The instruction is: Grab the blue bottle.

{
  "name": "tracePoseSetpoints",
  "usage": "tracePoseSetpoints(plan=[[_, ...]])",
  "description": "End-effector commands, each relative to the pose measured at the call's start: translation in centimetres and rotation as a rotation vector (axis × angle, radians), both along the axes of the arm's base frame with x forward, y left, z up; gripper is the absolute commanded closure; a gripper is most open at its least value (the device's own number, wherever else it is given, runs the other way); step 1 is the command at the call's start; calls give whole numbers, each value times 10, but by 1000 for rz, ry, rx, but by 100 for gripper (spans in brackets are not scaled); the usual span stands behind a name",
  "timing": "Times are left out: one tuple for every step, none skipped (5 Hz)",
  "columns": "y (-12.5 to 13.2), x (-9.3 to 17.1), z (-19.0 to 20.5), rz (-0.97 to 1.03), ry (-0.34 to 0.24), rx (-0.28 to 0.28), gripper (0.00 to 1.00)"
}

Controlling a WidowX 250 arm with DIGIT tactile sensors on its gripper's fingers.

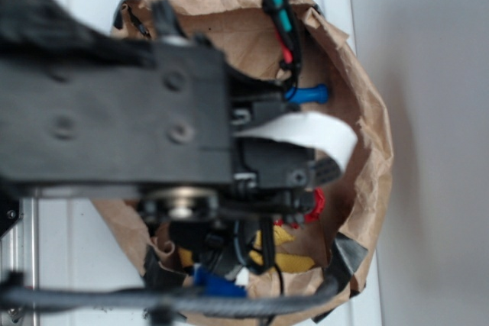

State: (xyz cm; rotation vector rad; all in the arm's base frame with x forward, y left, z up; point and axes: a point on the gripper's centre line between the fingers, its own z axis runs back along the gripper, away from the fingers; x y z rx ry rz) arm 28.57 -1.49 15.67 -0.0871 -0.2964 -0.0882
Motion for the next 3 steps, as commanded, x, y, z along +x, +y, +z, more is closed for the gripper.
tracePoseSetpoints(plan=[[35,21,-32,21,25,85,0],[44,21,-39,59,61,77,0],[44,21,-39,59,61,77,0]])
